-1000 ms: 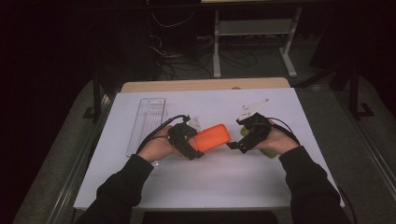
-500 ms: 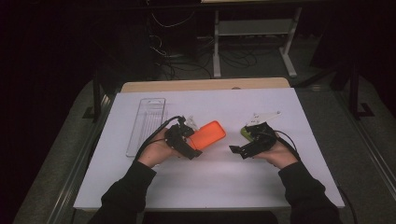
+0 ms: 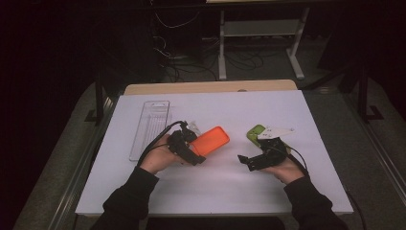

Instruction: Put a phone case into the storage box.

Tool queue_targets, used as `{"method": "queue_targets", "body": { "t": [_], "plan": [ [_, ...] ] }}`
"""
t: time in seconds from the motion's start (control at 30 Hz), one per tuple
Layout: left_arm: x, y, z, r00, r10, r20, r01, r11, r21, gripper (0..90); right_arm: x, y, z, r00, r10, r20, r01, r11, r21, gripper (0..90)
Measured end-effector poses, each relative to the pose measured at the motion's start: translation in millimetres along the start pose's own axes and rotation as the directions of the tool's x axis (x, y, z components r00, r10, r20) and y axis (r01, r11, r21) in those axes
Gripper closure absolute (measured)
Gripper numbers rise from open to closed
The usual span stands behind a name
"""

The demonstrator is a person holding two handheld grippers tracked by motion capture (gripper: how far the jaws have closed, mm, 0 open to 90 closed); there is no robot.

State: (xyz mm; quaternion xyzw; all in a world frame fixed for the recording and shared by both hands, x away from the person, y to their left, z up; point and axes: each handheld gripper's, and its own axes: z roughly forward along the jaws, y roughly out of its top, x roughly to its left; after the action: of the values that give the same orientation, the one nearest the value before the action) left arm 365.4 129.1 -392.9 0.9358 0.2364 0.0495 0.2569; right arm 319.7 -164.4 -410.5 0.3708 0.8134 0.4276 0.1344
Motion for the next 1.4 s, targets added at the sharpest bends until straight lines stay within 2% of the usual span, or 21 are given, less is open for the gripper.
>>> {"method": "queue_targets", "body": {
  "t": [0.17,0.27,0.47,0.63,0.73,0.93,1.07,1.2,1.23,1.33,1.4],
  "plan": [
    [-1.1,0.0,1.0,1.0,-0.004,-0.001,0.004,1.0,0.003,16.3,-1.5,0.4,1.4,0.9998,0.003,0.021,-0.003,0.9997,-0.026,0.0],
    [-2.5,0.1,1.9,1.0,-0.004,0.002,0.004,1.0,0.003,16.3,-0.8,0.5,1.9,0.9992,-0.012,0.037,0.014,0.9995,-0.029,0.0],
    [-3.4,0.4,2.4,1.0,-0.004,0.007,0.004,1.0,0.006,16.3,1.1,-0.4,5.5,0.9935,-0.083,0.078,0.084,0.9965,-0.008,0.0],
    [-3.8,0.3,2.0,0.9999,-0.008,0.007,0.008,0.9999,0.008,16.4,3.7,-0.1,8.0,0.9777,-0.172,0.121,0.171,0.9851,0.015,0.0],
    [-4.6,-0.1,2.4,0.9999,-0.008,0.007,0.008,1.0,-0.001,16.3,5.5,0.5,8.9,0.9684,-0.207,0.139,0.207,0.9782,0.012,0.0],
    [-4.0,0.2,0.7,1.0,0.0,0.009,0.0,1.0,0.004,16.4,13.0,0.7,9.9,0.9539,-0.25,0.165,0.252,0.9677,0.013,0.0],
    [-4.3,0.5,-0.1,1.0,0.006,0.008,-0.006,0.9999,0.009,16.3,16.8,0.3,10.9,0.9348,-0.301,0.19,0.302,0.953,0.021,0.0],
    [-5.2,0.5,0.0,0.9999,0.005,0.013,-0.005,0.9999,0.012,16.4,18.9,0.0,11.7,0.9054,-0.365,0.217,0.368,0.9295,0.027,0.0],
    [-5.3,0.6,-0.1,0.9999,0.006,0.013,-0.007,0.9999,0.013,16.3,20.2,-0.1,11.8,0.9016,-0.368,0.227,0.371,0.928,0.03,0.0],
    [-5.0,0.9,-0.5,0.9998,0.016,0.012,-0.016,0.9998,0.014,16.3,22.4,-0.1,12.6,0.8704,-0.42,0.257,0.422,0.9051,0.049,0.0],
    [-5.2,1.0,-0.4,0.9998,0.016,0.014,-0.016,0.9998,0.014,16.4,23.5,-0.4,13.4,0.8544,-0.445,0.268,0.448,0.8923,0.052,0.0]
  ]
}}
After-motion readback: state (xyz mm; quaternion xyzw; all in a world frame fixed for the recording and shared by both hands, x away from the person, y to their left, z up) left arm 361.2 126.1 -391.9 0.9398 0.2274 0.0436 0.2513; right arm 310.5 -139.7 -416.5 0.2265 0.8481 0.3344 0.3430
